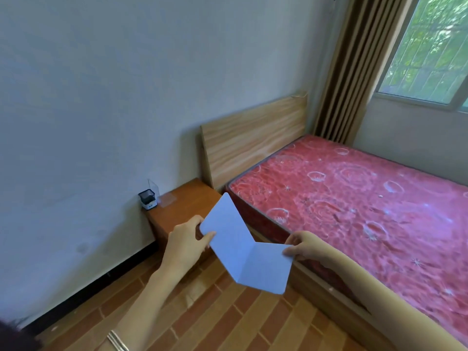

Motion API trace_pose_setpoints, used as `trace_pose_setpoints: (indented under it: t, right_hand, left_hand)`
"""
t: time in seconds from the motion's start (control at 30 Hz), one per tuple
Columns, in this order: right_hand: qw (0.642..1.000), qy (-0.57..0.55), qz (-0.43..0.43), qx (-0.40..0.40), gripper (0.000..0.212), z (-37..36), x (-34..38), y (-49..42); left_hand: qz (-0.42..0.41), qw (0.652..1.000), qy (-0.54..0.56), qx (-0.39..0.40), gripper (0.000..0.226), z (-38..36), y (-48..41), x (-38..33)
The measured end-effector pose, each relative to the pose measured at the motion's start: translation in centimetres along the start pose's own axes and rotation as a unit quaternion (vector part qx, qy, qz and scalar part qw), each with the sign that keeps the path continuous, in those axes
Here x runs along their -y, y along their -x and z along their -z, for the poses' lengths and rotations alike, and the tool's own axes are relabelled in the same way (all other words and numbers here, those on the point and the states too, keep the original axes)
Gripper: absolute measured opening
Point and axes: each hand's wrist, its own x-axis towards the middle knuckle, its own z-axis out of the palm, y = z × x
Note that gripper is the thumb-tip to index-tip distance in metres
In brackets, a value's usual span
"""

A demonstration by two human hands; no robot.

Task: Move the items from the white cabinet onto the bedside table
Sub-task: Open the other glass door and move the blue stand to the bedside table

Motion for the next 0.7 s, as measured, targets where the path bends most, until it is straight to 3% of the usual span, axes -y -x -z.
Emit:
trace_pose_setpoints:
  t: [0.4, 0.7]
  right_hand:
    - [0.994, 0.069, 0.070, 0.056, 0.009, 9.3, 3.7, -17.9]
    - [0.985, 0.083, 0.070, 0.136, 0.016, 6.7, 6.2, -28.8]
  left_hand:
    - [0.107, 0.990, 0.047, -0.077, 0.006, -5.3, -13.3, -0.8]
    - [0.210, 0.972, 0.071, -0.082, 0.010, -6.5, -17.6, 4.0]
